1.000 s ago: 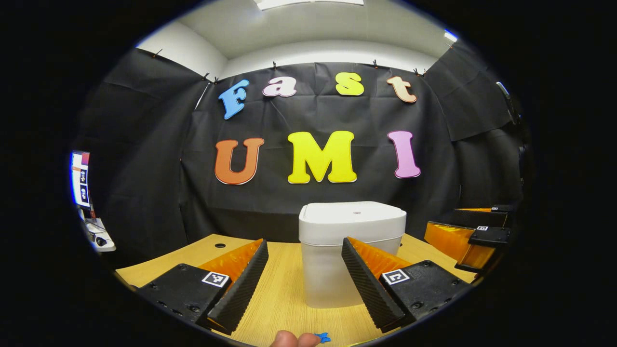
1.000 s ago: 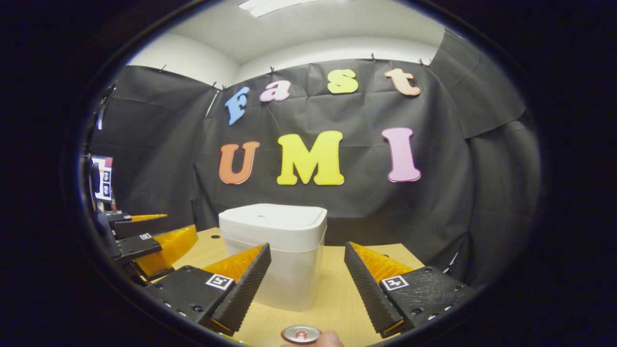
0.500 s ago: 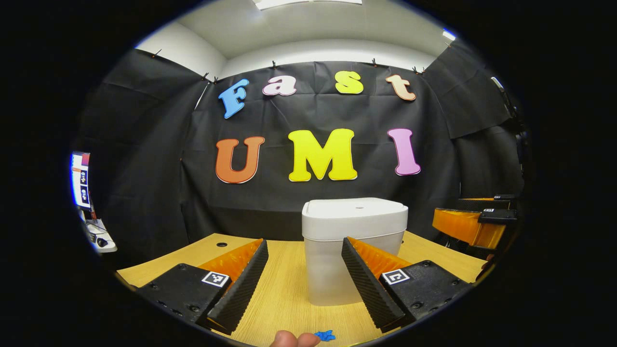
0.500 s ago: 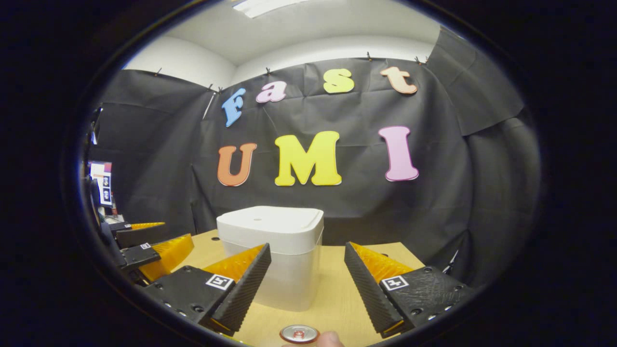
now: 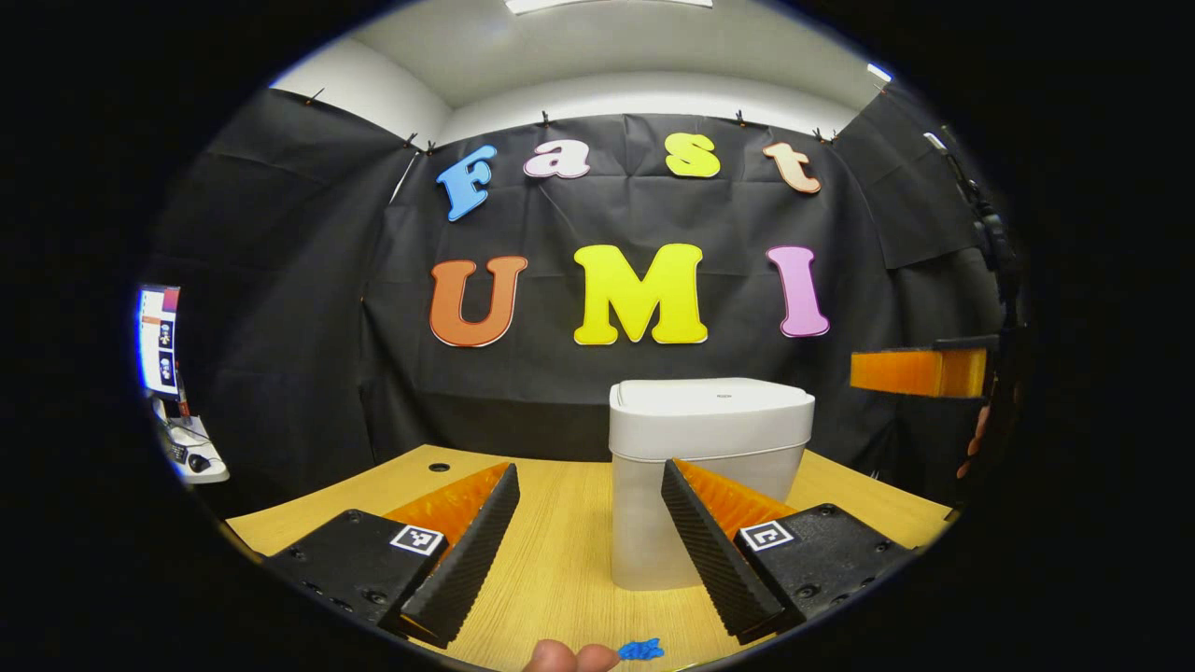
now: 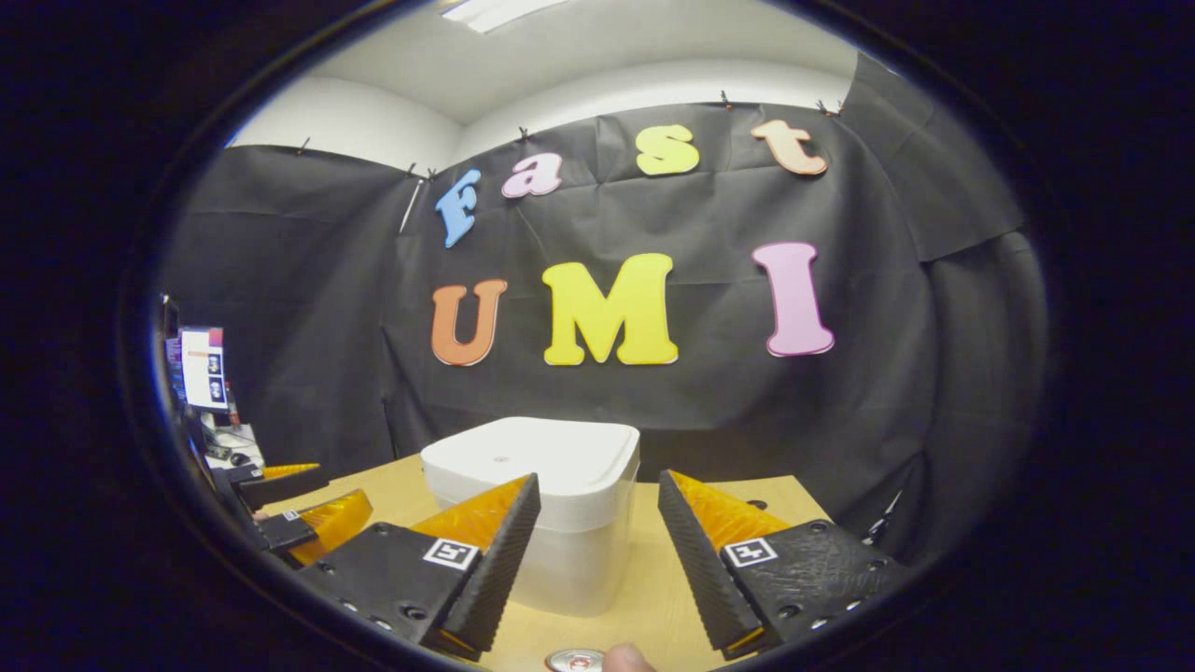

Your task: Press the lid of the desktop garbage bin to open it, pick up the crumpled paper on the desktop and throw it into the bin, then pick up the pop can on the desktop and drop it into the bin, and finally close the garbage bin lid.

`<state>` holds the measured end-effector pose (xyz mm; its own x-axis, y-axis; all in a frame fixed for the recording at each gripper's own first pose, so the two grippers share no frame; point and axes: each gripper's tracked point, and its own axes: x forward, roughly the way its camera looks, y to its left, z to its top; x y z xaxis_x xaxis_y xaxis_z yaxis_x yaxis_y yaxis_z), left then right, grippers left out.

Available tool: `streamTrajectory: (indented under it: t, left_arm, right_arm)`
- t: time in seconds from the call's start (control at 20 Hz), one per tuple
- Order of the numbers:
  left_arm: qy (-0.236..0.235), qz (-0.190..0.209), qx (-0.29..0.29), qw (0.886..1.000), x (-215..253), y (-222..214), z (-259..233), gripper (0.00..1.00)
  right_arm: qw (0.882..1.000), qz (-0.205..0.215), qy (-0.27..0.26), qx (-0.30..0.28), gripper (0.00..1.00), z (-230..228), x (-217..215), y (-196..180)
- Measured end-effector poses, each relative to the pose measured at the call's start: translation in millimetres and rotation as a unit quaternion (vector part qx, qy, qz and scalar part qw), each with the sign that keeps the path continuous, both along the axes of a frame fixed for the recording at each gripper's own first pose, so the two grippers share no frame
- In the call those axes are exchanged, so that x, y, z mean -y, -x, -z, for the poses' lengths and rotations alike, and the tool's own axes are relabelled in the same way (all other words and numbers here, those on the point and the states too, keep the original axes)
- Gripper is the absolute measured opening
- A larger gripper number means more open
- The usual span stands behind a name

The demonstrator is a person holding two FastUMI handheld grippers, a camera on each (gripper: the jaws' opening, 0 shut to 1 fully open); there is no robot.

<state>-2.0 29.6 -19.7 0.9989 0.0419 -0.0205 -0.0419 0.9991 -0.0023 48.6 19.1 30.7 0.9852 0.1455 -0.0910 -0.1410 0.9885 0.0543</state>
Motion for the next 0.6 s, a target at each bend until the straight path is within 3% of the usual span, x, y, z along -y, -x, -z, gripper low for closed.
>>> streamTrajectory:
  t: [0.05, 0.2, 0.3, 0.35, 0.45, 0.6]
  left_arm:
    - [-0.001, -0.001, 0.0, 1.0, -0.9, -0.6, -0.6, 0.99]
    - [-0.002, -0.004, -0.001, 1.0, -6.4, -0.2, 0.9, 0.99]
    - [-0.003, -0.007, -0.002, 1.0, -10.8, 1.1, 1.1, 0.99]
    - [-0.004, -0.008, -0.003, 1.0, -12.2, 0.3, 1.8, 0.99]
    - [-0.006, -0.012, -0.005, 1.0, -17.8, 0.3, 3.0, 0.99]
    - [-0.011, -0.013, -0.009, 1.0, -20.6, -2.4, 5.9, 0.99]
  right_arm:
    - [1.0, -0.012, 0.001, -0.005, 0.82, -1.7, -5.8, -8.2]
    - [0.999, -0.038, 0.002, -0.03, 0.44, -6.0, -29.2, -28.3]
    - [0.997, -0.058, 0.009, -0.048, 0.37, -3.9, -46.1, -39.4]
    - [0.996, -0.061, 0.009, -0.057, 0.39, -1.3, -50.1, -43.1]
    - [0.992, -0.086, 0.003, -0.088, 0.0, 9.5, -61.8, -52.0]
    - [0.991, -0.089, 0.016, -0.096, 0.0, 12.6, -71.6, -64.9]
